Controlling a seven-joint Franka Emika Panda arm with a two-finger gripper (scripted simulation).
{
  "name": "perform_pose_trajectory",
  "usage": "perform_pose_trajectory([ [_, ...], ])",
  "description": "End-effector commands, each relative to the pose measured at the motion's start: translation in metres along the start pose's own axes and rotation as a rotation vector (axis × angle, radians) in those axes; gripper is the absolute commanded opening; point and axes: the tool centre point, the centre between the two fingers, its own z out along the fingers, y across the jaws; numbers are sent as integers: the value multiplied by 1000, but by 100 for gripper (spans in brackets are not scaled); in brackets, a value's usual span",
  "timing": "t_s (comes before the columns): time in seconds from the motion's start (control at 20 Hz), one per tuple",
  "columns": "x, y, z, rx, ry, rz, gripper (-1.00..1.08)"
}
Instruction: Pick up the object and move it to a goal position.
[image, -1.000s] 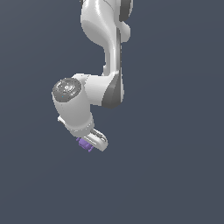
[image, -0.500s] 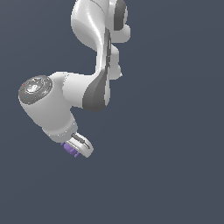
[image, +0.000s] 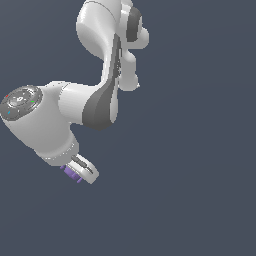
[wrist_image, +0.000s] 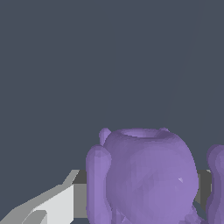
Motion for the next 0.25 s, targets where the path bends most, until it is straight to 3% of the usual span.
perform_pose_trajectory([
  [0.0, 3, 1, -1, 0, 0, -1, -100],
  [0.2, 4, 1, -2, 0, 0, -1, -100],
])
